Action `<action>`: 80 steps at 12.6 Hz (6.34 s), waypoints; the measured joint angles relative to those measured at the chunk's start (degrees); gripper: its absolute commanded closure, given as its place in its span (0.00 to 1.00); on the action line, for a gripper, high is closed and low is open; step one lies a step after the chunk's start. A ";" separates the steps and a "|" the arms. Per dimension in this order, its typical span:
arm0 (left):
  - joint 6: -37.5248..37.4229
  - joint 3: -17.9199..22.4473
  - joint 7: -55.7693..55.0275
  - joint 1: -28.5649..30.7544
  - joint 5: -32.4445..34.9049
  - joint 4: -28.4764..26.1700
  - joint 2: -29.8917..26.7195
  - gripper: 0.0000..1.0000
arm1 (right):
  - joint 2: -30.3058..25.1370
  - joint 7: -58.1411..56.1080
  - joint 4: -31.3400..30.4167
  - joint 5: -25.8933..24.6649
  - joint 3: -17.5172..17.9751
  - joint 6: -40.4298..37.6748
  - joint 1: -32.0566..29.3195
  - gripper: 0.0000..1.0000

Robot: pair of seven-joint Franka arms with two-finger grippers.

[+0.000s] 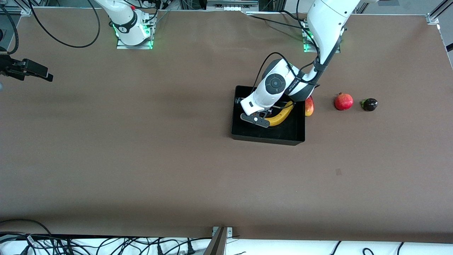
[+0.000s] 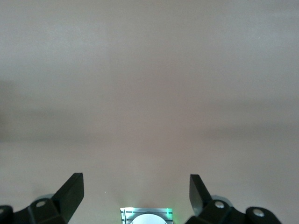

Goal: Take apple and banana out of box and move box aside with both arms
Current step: 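Lift the red apple out of the tray with the left gripper, then lower the apple onto the table beside the tray and open the left gripper, then move the left gripper back into the tray above the banana, then lower the left gripper and grasp the yellow banana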

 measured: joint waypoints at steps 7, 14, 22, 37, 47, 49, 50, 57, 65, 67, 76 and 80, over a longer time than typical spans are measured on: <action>-14.44 0.61 -0.01 3.14 0.03 0.70 -11.36 1.00 | 0.00 0.00 0.00 0.00 0.00 0.00 0.00 0.00; -23.53 1.11 22.09 19.51 0.05 -5.28 -20.68 1.00 | 0.00 0.00 0.00 0.00 0.02 -0.02 0.01 0.00; -14.71 1.51 37.54 31.37 5.57 -9.32 -14.52 1.00 | 0.01 0.00 0.00 0.01 0.02 -0.06 0.01 0.00; -6.37 1.48 38.53 31.91 10.02 -9.04 -6.10 0.00 | 0.02 0.00 0.00 0.02 0.10 -0.18 0.05 0.00; -20.71 -3.38 33.56 19.29 3.60 -8.35 -23.29 0.00 | 0.02 0.00 0.00 0.03 0.16 -0.21 0.10 0.00; -17.65 -3.69 32.38 16.55 3.31 -9.71 -21.66 0.00 | 0.02 0.00 0.00 0.04 0.16 -0.21 0.12 0.00; -14.45 -3.69 32.30 15.96 3.30 -10.95 -20.32 0.00 | 0.02 0.00 0.00 0.04 0.16 -0.21 0.13 0.00; 0.67 -3.67 31.74 14.99 3.29 -15.19 -9.27 0.00 | 0.03 0.00 0.00 0.05 0.16 -0.23 0.14 0.00; 5.81 -3.61 31.33 13.86 3.29 -15.19 -5.48 0.00 | 0.03 0.00 0.00 0.05 0.16 -0.24 0.14 0.00; 6.40 -3.48 31.33 13.87 3.29 -15.18 -4.98 0.00 | 0.03 0.00 0.00 0.05 0.16 -0.24 0.14 0.00; 6.51 -3.61 31.38 13.48 4.38 -15.02 -4.63 1.00 | 0.03 0.00 0.00 0.06 0.16 -0.24 0.15 0.00; 6.52 -3.29 31.38 13.48 4.53 -15.03 -4.44 1.00 | 0.03 0.00 0.00 0.06 0.16 -0.24 0.16 0.00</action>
